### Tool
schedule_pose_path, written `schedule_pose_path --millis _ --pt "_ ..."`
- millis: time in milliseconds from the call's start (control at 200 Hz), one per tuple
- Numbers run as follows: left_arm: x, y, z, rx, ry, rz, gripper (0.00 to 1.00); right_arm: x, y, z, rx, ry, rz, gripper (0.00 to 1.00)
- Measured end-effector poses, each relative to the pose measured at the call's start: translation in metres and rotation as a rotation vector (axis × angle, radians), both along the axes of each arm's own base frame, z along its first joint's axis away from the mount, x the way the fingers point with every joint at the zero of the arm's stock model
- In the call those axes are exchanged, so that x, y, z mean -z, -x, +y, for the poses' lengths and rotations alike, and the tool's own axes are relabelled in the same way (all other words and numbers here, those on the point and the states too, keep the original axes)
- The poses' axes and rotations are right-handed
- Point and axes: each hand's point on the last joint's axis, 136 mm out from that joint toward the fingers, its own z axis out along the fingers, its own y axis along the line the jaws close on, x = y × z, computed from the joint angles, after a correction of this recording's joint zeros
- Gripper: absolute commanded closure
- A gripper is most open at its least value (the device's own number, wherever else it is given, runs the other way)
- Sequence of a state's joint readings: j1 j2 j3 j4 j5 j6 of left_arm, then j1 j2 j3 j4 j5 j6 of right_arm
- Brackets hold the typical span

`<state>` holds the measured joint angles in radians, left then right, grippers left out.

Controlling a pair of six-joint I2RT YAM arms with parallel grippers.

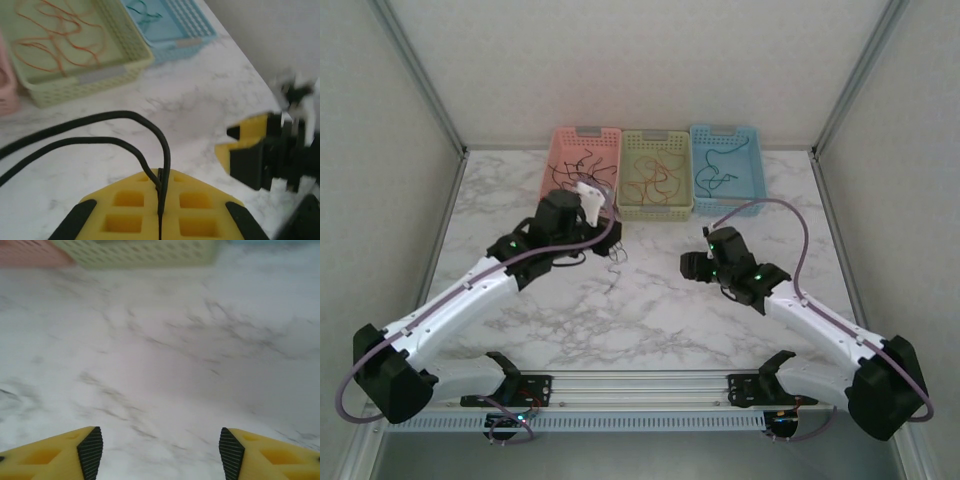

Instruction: Untangle the cables

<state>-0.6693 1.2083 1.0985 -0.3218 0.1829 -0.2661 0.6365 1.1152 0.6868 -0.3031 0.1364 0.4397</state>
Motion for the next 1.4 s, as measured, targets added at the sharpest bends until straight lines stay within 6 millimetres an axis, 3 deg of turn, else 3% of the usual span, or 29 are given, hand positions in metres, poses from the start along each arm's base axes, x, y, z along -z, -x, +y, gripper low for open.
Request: schedule_pose_path --millis 75,170,360,566,671,811,1071,1116,1191,1241,1397 --pt "-0.017 -0.021 0.015 -0.075 -0.003 -0.012 1.0 0.024 0.0 -0.015 0.039 0.079 0.01 0.37" --pt "-0.043 -0.049 0.028 -0.165 -0.018 -0.036 1.0 0.035 -0.003 -0.027 0.074 0.13 -0.026 0.38" --pt "-0.084 -0.105 0.048 -0.304 -0.027 -0.08 1.0 0.029 -0.013 -0.038 0.127 0.166 -0.091 0.39" --pt "-0.101 -0.177 0.06 -0.412 -0.04 -0.092 1.0 0.025 -0.015 -0.04 0.142 0.165 -0.113 0.4" --pt "-0.089 -0.21 0.061 -0.443 -0.06 -0.074 1.0 0.02 -0.015 -0.04 0.144 0.15 -0.13 0.4" --pt "-0.059 -0.243 0.058 -0.469 -0.107 -0.025 1.0 0.014 -0.013 -0.042 0.147 0.132 -0.152 0.4" --pt "-0.001 -0.285 0.06 -0.509 -0.159 0.068 0.93 0.014 -0.012 -0.042 0.146 0.131 -0.152 0.4" --pt "0.01 -0.29 0.063 -0.517 -0.168 0.086 0.86 0.014 -0.012 -0.042 0.146 0.131 -0.152 0.4" --pt "0.031 -0.295 0.07 -0.534 -0.185 0.129 0.61 0.014 -0.012 -0.042 0.146 0.131 -0.152 0.4" --pt "0.043 -0.297 0.074 -0.547 -0.19 0.159 0.51 0.015 -0.012 -0.041 0.146 0.132 -0.15 0.4" --pt "0.062 -0.294 0.084 -0.557 -0.217 0.219 0.37 0.016 -0.012 -0.041 0.144 0.133 -0.147 0.4"
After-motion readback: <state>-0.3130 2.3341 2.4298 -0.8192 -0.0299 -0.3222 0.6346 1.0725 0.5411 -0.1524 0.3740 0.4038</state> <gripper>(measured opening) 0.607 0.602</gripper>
